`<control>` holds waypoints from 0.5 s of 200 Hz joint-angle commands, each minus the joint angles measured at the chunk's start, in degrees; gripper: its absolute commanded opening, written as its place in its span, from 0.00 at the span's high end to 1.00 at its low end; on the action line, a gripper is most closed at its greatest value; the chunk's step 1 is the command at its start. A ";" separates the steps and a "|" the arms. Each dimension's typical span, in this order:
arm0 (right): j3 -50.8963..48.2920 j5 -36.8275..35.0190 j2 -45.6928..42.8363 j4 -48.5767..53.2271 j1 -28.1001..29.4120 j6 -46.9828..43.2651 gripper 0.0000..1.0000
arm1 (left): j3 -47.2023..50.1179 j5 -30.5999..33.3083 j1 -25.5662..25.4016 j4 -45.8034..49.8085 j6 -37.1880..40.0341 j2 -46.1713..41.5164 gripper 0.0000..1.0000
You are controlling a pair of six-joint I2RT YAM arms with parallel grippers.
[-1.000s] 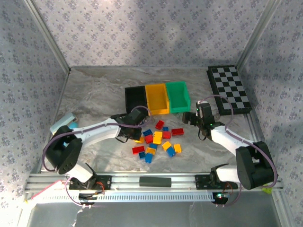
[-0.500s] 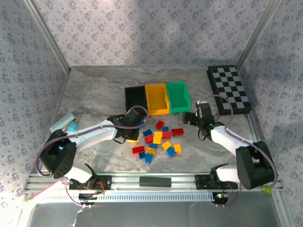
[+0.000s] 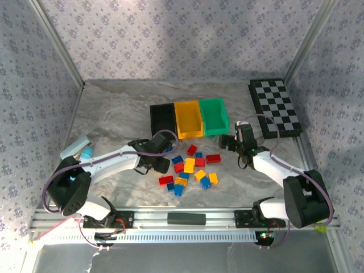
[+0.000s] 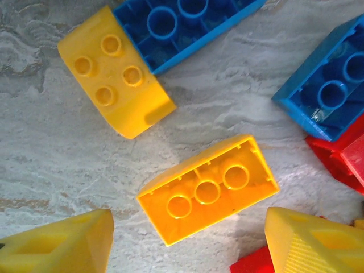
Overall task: Sort the legos into containers by color
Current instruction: Pick up the lego from the middle-left of the table.
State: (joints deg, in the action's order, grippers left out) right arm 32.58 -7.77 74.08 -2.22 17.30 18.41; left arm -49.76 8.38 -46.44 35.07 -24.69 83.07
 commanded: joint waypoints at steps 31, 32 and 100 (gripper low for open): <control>1.79 -1.17 0.79 0.93 0.72 -0.66 0.00 | -1.86 -4.56 0.67 2.19 2.54 4.25 0.22; 1.79 -1.18 0.79 0.96 0.72 -0.66 0.00 | -1.80 -4.76 0.66 2.06 2.58 4.32 0.21; 2.15 -1.03 0.88 1.10 0.98 -0.73 0.00 | -2.18 -7.44 1.13 -1.58 3.41 7.11 0.12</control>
State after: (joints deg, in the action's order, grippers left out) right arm 33.06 -7.81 74.48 -1.83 17.78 18.41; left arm -50.11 2.17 -45.80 34.44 -22.44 87.81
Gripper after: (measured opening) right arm 0.998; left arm 0.882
